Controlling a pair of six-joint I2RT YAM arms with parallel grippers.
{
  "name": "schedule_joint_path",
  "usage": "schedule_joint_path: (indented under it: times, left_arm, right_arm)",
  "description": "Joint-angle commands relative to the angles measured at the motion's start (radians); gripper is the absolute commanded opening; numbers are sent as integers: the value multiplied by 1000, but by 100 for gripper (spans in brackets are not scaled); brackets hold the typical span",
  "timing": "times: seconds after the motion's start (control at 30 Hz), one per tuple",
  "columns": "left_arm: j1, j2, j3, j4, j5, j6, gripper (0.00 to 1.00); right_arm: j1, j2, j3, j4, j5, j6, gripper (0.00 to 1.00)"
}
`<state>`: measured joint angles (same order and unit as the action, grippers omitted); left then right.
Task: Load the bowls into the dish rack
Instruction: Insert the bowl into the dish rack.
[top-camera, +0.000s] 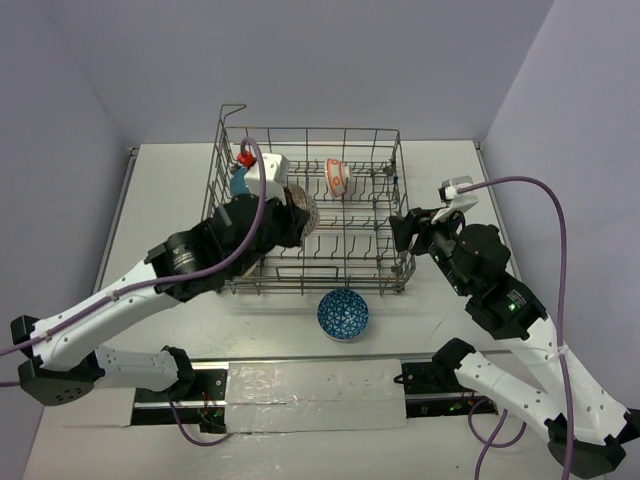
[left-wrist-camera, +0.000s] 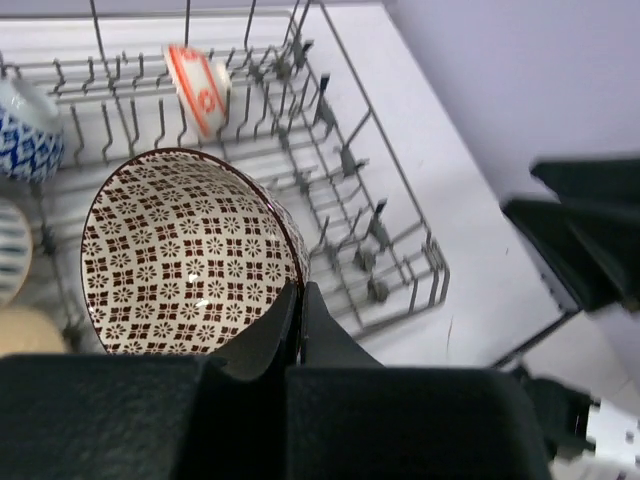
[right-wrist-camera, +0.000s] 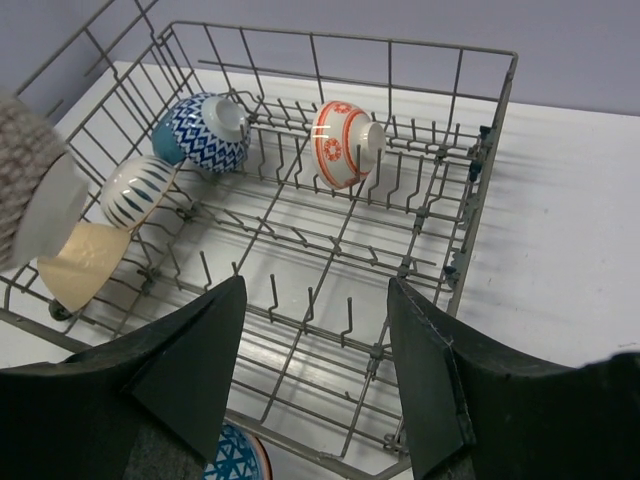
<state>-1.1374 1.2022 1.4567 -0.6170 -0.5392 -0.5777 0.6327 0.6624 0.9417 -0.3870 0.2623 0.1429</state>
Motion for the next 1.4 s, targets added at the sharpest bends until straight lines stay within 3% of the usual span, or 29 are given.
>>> schedule_joint_path:
  times: [0.0,0.13,0.23,0.53,0.7,0.77,1.07,1.37]
  left_arm:
    - [157,20,-74,365,264,107,0]
    - [353,130,-96,554,492,35,0]
    - [407,253,-46,657,600,-4,0]
    - [458,672,342,730,781,-100,0]
    - [470,783,398,822,838,-171,0]
    - [479,813,369,928,876,-206,0]
    - [502,939,275,1330,875,-443,0]
    - [484,1027,266,1520,749,-586,0]
  right_arm:
    - [9,-30,6,40,37,18,66]
    - [9,-43,9,34,40,26,68]
    - [9,-53,5,31,31,29,68]
    - [9,-70,6,5,18,37,69]
    - [7,-81,3,-4,29,32,70]
    - [9,-76,3,-4,25,30,71]
    - [9,-44,-4,-1,15,27,72]
    - [9,-3,0,0,22,20,73]
